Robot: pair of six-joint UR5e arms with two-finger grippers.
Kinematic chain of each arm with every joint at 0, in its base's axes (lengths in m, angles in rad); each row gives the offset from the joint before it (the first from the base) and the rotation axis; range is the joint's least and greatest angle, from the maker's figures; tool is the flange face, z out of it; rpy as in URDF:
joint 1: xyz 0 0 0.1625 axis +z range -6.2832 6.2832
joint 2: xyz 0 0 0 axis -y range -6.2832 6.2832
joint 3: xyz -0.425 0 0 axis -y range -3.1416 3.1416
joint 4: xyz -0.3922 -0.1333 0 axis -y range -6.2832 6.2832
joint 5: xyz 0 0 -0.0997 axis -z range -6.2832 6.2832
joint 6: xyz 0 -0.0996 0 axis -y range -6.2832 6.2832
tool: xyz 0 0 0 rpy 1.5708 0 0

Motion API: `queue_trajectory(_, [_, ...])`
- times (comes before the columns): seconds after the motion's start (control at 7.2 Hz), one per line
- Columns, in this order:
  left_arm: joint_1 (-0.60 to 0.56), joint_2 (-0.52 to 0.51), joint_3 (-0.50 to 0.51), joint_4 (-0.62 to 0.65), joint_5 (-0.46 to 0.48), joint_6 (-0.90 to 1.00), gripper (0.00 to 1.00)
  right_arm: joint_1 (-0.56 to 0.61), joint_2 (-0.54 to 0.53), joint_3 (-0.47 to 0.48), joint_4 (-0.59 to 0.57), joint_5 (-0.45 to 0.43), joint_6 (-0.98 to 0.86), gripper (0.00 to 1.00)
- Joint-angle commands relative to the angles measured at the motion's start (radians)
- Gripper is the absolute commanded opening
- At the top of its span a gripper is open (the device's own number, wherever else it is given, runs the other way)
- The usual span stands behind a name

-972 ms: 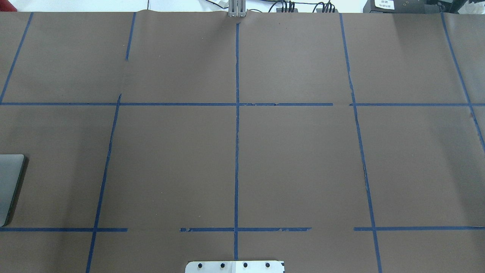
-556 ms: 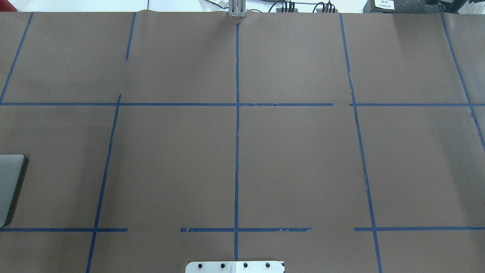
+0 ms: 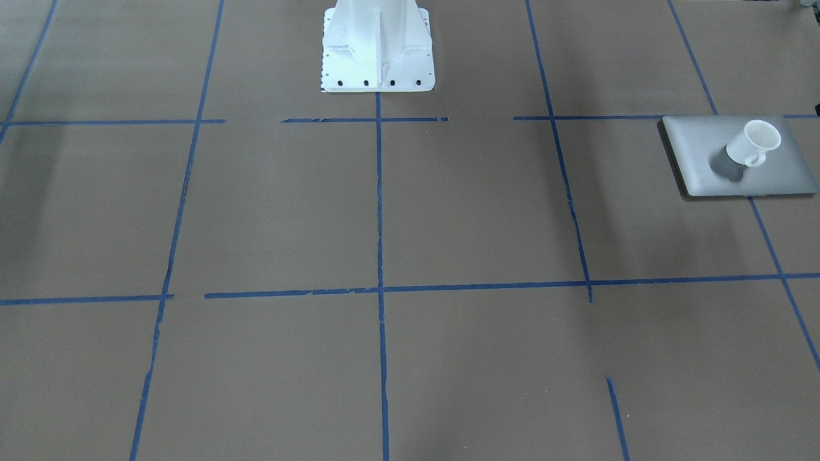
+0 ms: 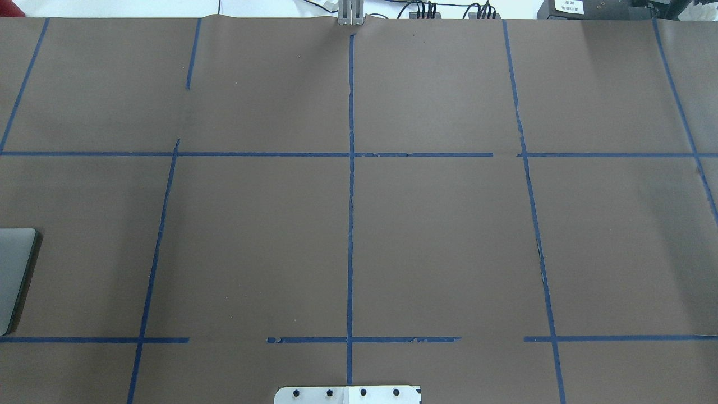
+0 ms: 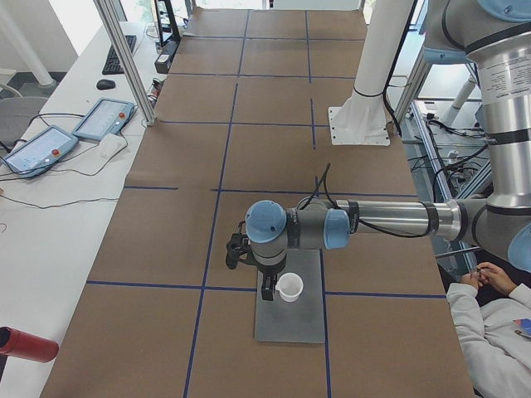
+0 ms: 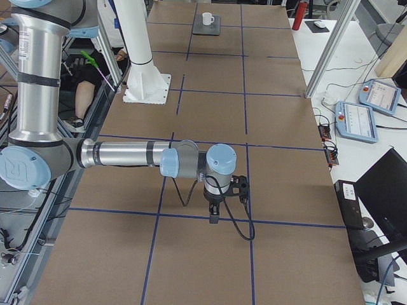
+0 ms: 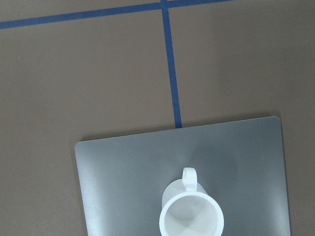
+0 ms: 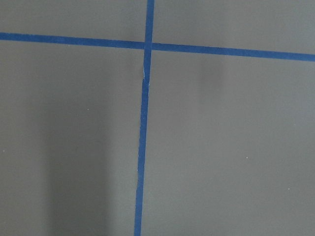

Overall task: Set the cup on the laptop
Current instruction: 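Lower the held cup onto the silver laptop and open the left gripper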

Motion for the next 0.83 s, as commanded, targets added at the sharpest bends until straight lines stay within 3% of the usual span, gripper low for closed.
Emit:
queue_trajectory(0.0, [-0.002, -0.007, -0.004, 0.000, 0.001, 0.000, 1.00, 0.000, 0.000, 0.000, 0.000, 0.001, 0.000, 1.00])
queue_trajectory(0.69, [-0.002, -0.016, 0.001, 0.000, 0.000, -0.004, 1.00, 0.000, 0.000, 0.000, 0.000, 0.001, 0.000, 1.00])
